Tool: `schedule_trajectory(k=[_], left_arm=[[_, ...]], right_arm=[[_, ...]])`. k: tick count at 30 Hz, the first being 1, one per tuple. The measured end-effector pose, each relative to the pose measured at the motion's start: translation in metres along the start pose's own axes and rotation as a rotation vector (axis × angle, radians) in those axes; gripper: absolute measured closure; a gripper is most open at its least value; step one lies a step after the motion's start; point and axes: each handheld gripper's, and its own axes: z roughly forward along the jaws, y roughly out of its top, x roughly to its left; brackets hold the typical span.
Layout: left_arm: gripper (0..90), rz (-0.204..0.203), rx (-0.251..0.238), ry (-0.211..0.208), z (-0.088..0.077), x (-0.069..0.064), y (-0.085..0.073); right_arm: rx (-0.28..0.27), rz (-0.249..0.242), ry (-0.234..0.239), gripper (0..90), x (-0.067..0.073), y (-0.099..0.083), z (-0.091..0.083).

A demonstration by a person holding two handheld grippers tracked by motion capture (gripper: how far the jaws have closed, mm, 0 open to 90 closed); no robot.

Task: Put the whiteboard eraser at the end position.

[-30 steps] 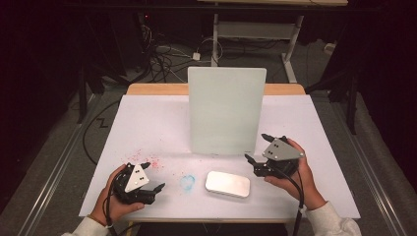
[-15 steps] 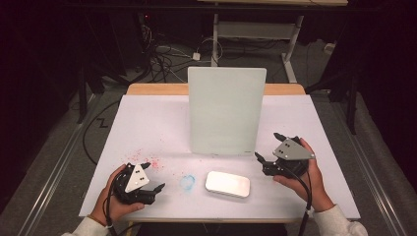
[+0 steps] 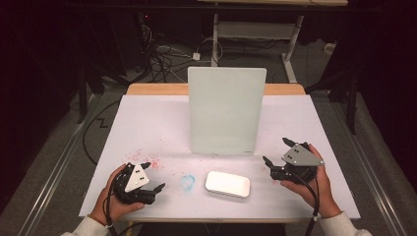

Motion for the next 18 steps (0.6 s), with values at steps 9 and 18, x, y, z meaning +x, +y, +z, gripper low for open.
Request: schedule_trajectory(k=[9,18], left_arm=[[17.9,-0.004,-0.001,-0.002,0.001,0.000,0.001],[17.9,-0.008,-0.022,-0.003,0.001,0.003,0.003]], right_arm=[[0.015,0.000,-0.015,18.4,0.001,-0.017,-0.006],[0.024,0.029,-0.020,17.1,-0.002,-0.038,-0.017]])
